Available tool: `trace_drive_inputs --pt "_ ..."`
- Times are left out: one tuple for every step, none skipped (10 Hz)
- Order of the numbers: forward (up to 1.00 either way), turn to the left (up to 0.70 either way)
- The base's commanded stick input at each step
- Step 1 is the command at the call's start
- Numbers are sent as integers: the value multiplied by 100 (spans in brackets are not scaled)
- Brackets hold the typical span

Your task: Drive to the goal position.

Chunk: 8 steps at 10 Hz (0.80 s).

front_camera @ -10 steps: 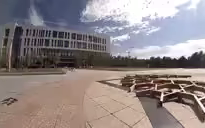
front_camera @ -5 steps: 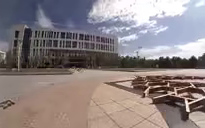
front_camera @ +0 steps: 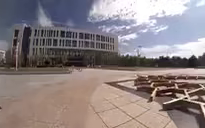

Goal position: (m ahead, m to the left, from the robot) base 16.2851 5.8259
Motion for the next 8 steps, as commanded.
trace_drive_inputs --pt "70 -1" --pt "60 -1" --pt "60 -1" --pt "63 -1" --pt "63 -1" --pt "63 -1" --pt "66 -1" --pt "66 -1"
